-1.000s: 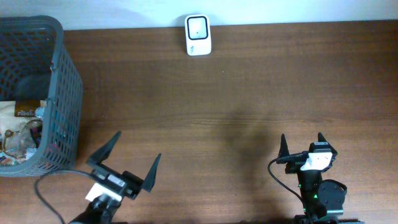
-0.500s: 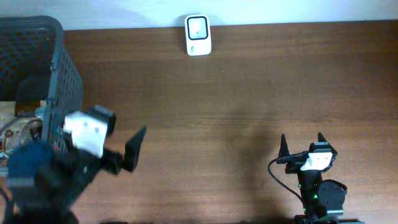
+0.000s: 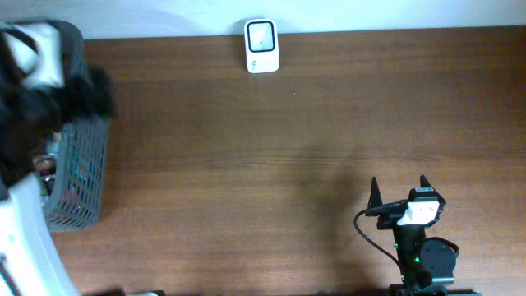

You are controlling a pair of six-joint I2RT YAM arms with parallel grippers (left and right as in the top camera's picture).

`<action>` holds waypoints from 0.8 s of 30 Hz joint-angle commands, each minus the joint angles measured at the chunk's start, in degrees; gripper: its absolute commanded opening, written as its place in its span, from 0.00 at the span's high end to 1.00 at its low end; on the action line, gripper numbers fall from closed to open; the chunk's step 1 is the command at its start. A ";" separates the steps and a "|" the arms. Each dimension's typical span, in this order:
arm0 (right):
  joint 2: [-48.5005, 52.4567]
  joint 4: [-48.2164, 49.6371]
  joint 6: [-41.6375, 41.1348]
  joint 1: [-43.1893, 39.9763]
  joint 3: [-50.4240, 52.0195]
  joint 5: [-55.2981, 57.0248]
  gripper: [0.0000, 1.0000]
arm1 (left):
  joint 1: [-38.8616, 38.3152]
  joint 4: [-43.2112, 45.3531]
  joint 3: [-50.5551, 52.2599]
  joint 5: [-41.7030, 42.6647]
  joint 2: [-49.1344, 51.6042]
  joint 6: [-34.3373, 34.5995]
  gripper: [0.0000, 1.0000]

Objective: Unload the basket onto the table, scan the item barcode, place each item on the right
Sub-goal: 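Reach the left gripper into the grey basket toward the Pantree bag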

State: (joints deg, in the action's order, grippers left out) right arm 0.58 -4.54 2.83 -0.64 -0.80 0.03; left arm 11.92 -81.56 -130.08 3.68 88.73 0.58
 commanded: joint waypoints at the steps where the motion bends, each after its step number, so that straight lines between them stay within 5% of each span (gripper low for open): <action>1: -0.37 -0.17 -0.07 0.37 0.48 0.46 0.01 | 8.46 5.25 -6.71 -3.48 4.48 7.80 0.01; 12: -0.39 -0.17 -0.07 0.37 0.48 0.46 0.02 | 28.72 9.94 -6.69 -3.69 9.49 8.83 0.01; 24: -0.37 -0.17 -0.07 0.37 0.48 0.46 0.02 | 30.62 5.35 -5.70 -7.85 19.06 -4.17 0.01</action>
State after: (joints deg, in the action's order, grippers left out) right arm 0.58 -4.54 2.81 -0.64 -0.80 0.01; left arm 42.35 -76.05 -135.98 -0.91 105.67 1.54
